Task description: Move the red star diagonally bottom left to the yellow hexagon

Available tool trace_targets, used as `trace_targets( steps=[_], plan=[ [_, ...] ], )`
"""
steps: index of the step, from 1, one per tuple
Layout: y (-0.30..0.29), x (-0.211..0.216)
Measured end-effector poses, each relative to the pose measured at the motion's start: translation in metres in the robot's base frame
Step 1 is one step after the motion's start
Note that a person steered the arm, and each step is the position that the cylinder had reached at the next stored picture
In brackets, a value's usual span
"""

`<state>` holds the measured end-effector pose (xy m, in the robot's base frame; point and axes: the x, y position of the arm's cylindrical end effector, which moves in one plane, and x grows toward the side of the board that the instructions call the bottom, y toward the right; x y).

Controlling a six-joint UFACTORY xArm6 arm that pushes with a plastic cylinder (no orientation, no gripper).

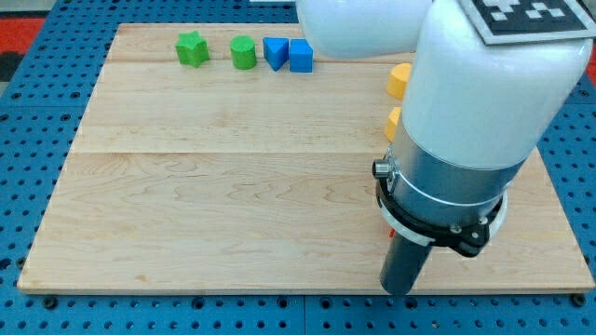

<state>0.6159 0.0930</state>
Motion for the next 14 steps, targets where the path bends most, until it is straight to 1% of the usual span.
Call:
trace_targets(
  steps=[2, 3, 4, 5, 6, 7, 8, 9, 10, 11, 12, 13, 14],
  plan=[
    [0.0, -0.005],
    [0.05, -0.004],
    [0.076, -0.033],
    [0.052, -0.055],
    [-0.012, -0.059],
    [-0.04, -0.056],
    [0.03, -0.024],
    [0.085, -0.046],
    [0.057, -0.07],
    [0.006, -0.084],
    [-0.061, -0.086],
    [-0.042, -0.072],
    [-0.058, -0.058]
  ],
)
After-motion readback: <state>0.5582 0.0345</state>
